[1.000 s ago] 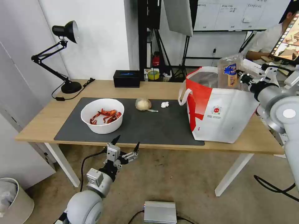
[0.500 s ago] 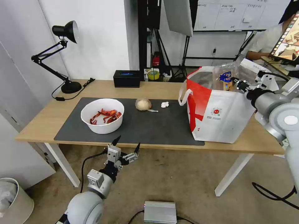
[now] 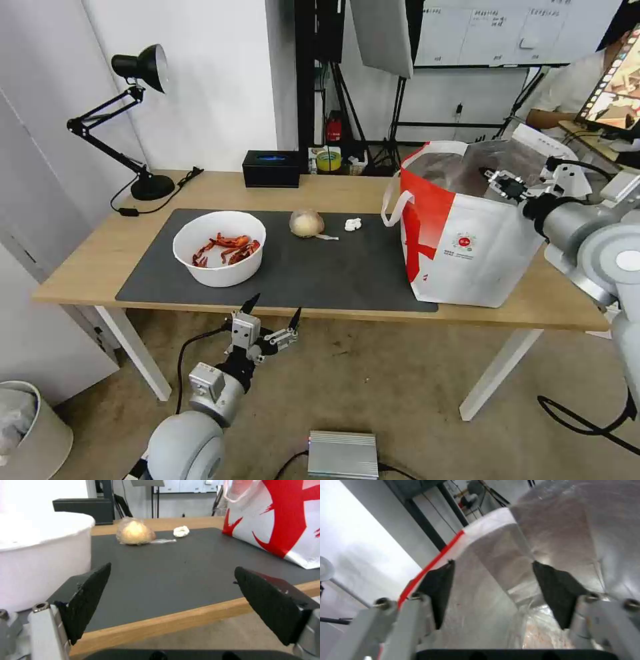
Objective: Pick up the trash from the table and place it into the takeout bag.
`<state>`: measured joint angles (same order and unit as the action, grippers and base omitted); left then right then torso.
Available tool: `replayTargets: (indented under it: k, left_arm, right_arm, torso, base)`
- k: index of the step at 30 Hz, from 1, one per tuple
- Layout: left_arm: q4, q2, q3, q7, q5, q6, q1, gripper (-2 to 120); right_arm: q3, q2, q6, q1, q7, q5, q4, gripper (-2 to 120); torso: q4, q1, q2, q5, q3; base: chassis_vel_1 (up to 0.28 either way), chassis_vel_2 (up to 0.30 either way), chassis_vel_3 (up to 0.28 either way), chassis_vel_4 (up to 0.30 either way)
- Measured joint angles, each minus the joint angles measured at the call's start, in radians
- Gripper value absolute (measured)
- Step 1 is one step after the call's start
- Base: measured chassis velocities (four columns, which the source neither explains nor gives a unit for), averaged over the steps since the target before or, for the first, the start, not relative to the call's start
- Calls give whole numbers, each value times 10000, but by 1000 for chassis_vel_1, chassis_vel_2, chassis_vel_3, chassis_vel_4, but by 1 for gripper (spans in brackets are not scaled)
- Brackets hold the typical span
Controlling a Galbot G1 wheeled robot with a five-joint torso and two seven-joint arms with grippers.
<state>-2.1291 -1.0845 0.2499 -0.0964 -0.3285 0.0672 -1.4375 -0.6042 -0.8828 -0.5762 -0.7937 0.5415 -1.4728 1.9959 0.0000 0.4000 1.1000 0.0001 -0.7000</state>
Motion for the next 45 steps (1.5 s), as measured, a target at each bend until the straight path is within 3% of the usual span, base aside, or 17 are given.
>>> replayTargets:
  k: [5, 8, 10, 13, 19, 26, 34, 38, 45]
  left_arm:
    - [-7, 16, 99, -4, -4, -74, -22, 100]
    - [-6, 6, 147, -4, -4, -131, -27, 100]
    - [-6, -28, 213, -4, -3, -196, -29, 100]
    - [-6, -64, 263, -4, -2, -235, -29, 100]
    - [0, -144, 293, -3, 18, -300, -35, 100]
    - [95, -166, 266, -1, 61, -423, -9, 100]
    - [188, -229, 313, 0, 129, -563, 11, 100]
    - [229, -224, 395, 0, 135, -665, -63, 100]
    - [296, -195, 405, 1, 147, -724, -123, 100]
  right_arm:
    - [108, 172, 213, 89, -224, 169, 245, 80]
    - [158, 321, 489, 78, -809, 576, 372, 88]
    - [189, 567, 921, -113, -1929, 1097, 739, 97]
    - [230, 816, 1121, -374, -2598, 1653, 1227, 100]
    - [354, 1238, 1163, -958, -2963, 2405, 2001, 100]
    - [395, 1379, 2083, -2464, -3622, 3985, 2604, 100]
    - [819, 1082, 3050, -3689, -3745, 5466, 2747, 100]
    - [993, 610, 4037, -4622, -3987, 6761, 2565, 100]
    - [1062, 89, 4951, -5539, -4075, 7664, 2444, 100]
  torso:
    - [1, 0, 0, -2, -1]
    - [1, 0, 0, -1, -1]
    - [1, 0, -1, 0, -1]
    - [0, -1, 0, -2, -1]
    - [1, 0, 0, -2, -1]
    - [0, -1, 0, 0, 0]
    - [0, 0, 0, -1, 0]
    - [0, 0, 0, -1, 0]
    - [0, -1, 0, -1, 1]
  base:
    - [0, 0, 0, 0]
    - [0, 0, 0, 0]
    - [0, 0, 0, 0]
    - [0, 0, 0, 0]
    - [0, 0, 0, 0]
    - [0, 0, 0, 0]
    - [0, 0, 0, 0]
    - [0, 0, 0, 0]
    - [0, 0, 0, 0]
